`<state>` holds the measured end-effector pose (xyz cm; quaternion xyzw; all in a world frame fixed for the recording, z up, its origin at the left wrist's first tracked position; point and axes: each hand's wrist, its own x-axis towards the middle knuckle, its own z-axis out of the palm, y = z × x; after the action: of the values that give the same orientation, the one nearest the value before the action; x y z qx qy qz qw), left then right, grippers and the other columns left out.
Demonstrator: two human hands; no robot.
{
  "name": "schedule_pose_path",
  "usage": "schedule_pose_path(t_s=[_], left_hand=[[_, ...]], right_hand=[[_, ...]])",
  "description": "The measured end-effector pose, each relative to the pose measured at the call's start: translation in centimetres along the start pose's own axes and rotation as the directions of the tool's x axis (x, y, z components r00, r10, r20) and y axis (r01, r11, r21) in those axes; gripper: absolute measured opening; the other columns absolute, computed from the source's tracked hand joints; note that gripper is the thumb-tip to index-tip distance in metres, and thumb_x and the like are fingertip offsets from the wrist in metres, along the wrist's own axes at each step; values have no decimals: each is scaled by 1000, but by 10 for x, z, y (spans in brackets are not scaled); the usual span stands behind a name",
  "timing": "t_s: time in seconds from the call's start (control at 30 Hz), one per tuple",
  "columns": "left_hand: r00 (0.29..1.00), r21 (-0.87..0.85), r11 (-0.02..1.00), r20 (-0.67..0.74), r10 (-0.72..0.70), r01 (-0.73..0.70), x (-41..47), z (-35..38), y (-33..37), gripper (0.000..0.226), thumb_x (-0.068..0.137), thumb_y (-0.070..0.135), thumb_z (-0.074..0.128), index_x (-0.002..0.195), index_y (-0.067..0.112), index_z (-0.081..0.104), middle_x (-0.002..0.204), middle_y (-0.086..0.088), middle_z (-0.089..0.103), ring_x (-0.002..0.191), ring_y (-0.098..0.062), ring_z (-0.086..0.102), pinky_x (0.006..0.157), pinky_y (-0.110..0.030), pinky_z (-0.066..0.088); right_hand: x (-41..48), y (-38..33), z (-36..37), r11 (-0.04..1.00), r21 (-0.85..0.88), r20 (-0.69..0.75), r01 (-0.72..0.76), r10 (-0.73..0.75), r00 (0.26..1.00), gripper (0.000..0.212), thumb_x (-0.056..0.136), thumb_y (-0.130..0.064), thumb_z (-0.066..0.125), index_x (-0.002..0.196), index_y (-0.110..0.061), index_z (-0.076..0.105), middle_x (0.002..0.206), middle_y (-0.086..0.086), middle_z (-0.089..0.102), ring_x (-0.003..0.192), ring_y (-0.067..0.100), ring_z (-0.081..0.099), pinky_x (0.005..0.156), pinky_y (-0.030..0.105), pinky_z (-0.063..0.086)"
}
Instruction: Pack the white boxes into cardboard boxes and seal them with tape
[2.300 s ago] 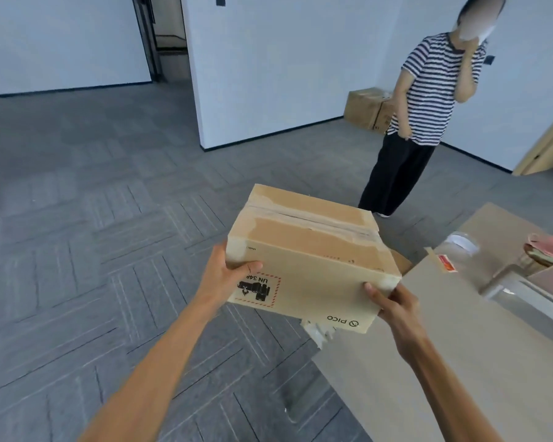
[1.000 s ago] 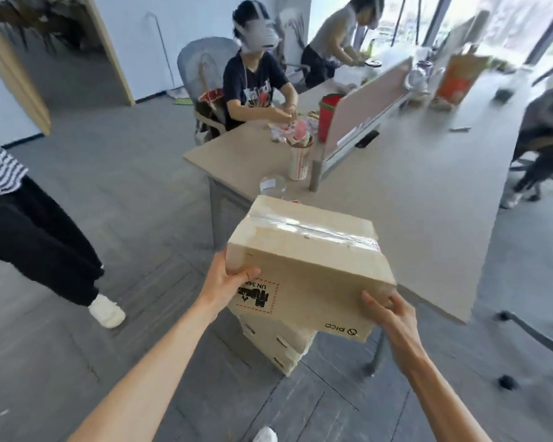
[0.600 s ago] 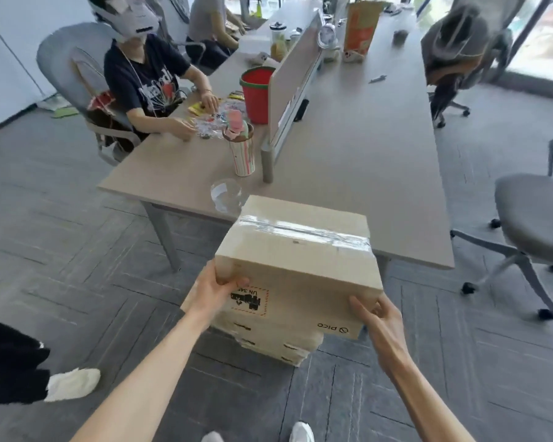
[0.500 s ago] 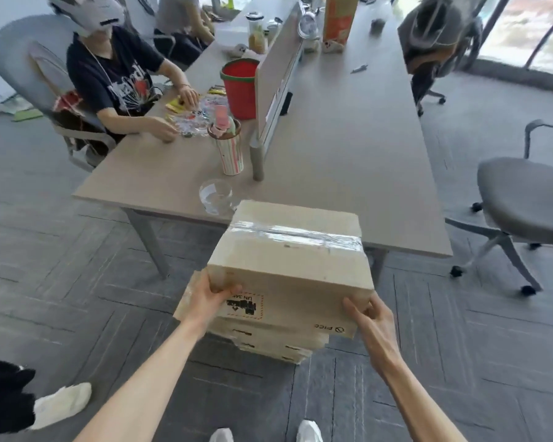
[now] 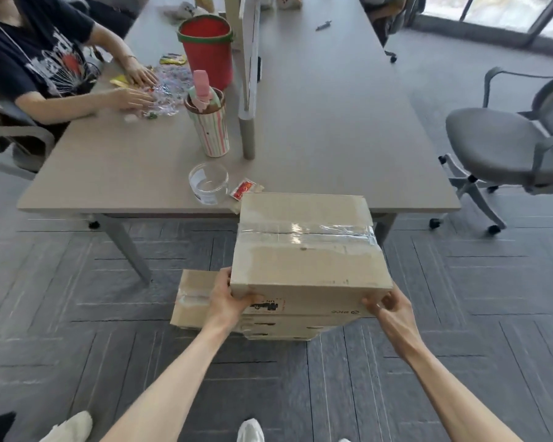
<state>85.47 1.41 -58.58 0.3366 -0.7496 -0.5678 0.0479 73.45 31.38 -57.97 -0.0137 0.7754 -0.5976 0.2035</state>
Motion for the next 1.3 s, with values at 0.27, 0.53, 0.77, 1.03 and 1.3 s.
schedule_pose_path(t_s=[0.27, 0.53, 0.77, 1.03, 1.3], left_hand=[[997, 239, 968, 47, 67, -77, 11, 0, -13, 72, 59, 20, 92, 109, 20, 40, 109, -3, 55, 101, -18, 56, 82, -32, 51], [992, 306, 945, -7, 123, -115, 13, 5, -19, 75, 57, 18, 93, 116, 8, 47, 108, -1, 56, 98, -17, 54, 69, -14, 39], [989, 285, 951, -48, 138, -119, 0, 4, -20, 74, 59, 16, 92, 119, 6, 50, 96, 13, 47, 100, -19, 53, 83, -34, 47], [987, 300, 941, 20, 156, -155, -4, 0, -25, 67, 64, 16, 90, 118, 8, 51, 95, 14, 49, 98, -16, 52, 81, -28, 43], [991, 334, 939, 130, 34, -76, -32, -27, -5, 68, 79, 8, 75, 139, 15, 43, 121, 1, 59, 114, -19, 57, 98, -31, 43]], right_hand=[[11, 3, -11, 999, -31, 31, 17, -16, 999, 61, 83, -11, 76, 127, -46, 52, 115, -19, 67, 107, -6, 61, 87, 24, 52], [16, 17, -13, 999, -27, 40, 29, -28, 999, 71, 79, 3, 75, 127, -44, 51, 107, -19, 69, 100, -10, 63, 77, 15, 54], [8, 28, -10, 999, -36, 31, 27, -26, 999, 77, 79, 8, 73, 124, -50, 51, 110, -17, 70, 105, -5, 63, 83, 20, 55], [-2, 32, -9, 998, -55, 7, -22, 22, 1000, 78, 81, 9, 71, 141, -35, 47, 118, -10, 67, 107, -4, 62, 90, 25, 54], [-17, 0, -24, 974, -222, 92, -41, 62, 994, 67, 79, -1, 70, 132, -38, 55, 115, -10, 69, 111, 11, 62, 99, 44, 52]])
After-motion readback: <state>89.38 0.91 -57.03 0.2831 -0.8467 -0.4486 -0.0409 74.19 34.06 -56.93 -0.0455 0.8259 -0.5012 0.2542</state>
